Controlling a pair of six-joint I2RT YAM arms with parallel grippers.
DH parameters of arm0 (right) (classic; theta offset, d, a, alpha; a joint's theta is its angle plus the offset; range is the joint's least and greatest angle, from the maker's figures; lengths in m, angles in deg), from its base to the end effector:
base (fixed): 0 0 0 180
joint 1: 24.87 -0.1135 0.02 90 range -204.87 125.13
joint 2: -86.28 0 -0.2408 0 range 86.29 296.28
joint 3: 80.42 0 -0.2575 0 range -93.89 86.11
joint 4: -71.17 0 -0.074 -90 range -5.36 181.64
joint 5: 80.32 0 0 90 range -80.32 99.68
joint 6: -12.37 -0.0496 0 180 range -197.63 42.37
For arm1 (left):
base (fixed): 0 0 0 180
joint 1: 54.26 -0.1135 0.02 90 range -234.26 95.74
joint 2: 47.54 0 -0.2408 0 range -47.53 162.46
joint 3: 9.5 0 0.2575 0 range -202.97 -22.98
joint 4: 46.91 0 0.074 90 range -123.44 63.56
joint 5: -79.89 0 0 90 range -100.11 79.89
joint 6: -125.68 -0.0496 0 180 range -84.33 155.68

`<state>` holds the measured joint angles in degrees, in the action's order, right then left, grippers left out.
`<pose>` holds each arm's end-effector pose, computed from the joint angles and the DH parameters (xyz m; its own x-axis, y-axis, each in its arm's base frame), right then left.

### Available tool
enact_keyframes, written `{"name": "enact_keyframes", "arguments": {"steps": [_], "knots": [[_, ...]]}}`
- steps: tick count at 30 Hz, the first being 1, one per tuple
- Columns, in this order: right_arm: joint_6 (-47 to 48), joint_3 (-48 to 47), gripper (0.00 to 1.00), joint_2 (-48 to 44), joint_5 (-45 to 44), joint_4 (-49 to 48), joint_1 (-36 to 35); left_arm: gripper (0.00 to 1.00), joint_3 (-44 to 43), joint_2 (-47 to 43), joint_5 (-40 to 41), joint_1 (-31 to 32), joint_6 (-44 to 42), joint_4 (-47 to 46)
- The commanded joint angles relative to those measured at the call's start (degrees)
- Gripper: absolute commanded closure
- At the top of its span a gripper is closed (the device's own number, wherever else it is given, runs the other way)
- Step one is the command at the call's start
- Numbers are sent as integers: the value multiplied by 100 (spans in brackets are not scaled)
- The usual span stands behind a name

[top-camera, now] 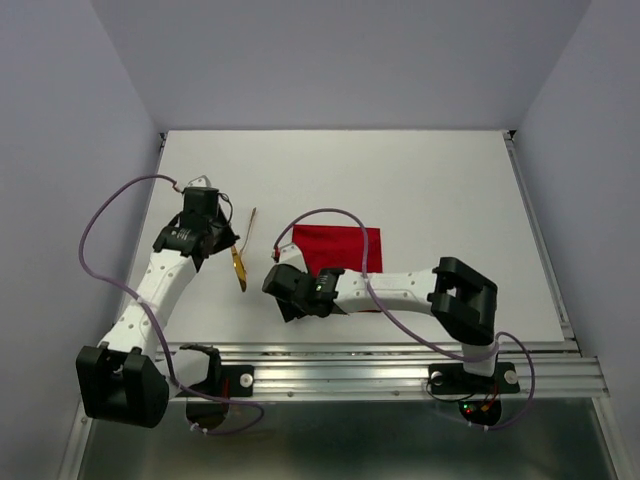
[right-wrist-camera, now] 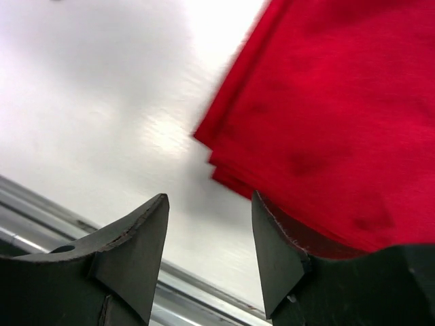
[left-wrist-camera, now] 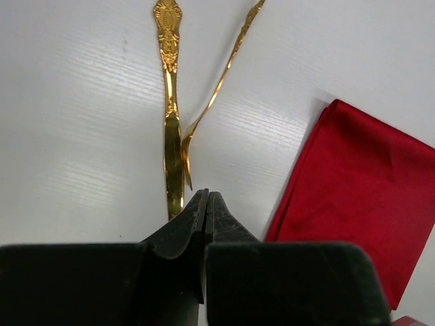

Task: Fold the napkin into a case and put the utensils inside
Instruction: Pick up the top corner of the square-folded napkin from the center of the board.

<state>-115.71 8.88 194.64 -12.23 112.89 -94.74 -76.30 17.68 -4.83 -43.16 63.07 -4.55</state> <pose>0.1558 0.3714 0.1606 -0.7300 -0.3290 -0.5990 -0.4515 0.8901 0.0614 0.2657 -0.0475 0.2586 -0.6258 -0.3440 -0.7000 -0.1854 0.9373 -0.2950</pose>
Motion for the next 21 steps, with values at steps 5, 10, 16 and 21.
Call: {"name": "enact_keyframes", "arguments": {"steps": [5, 10, 16, 21], "knots": [[-50, -767, 44, 536, -392, 128, -168, 90, 234, -334, -9, -301, -24, 30], [-32, -969, 50, 845, -542, 364, -168, 90, 269, -255, -132, -327, -85, -49], [-120, -934, 56, 880, -665, 418, -168, 90, 383, -228, -194, -327, -94, -111], [-120, -890, 63, 871, -718, 401, -168, 90, 375, -219, -220, -327, -85, -146]]}}
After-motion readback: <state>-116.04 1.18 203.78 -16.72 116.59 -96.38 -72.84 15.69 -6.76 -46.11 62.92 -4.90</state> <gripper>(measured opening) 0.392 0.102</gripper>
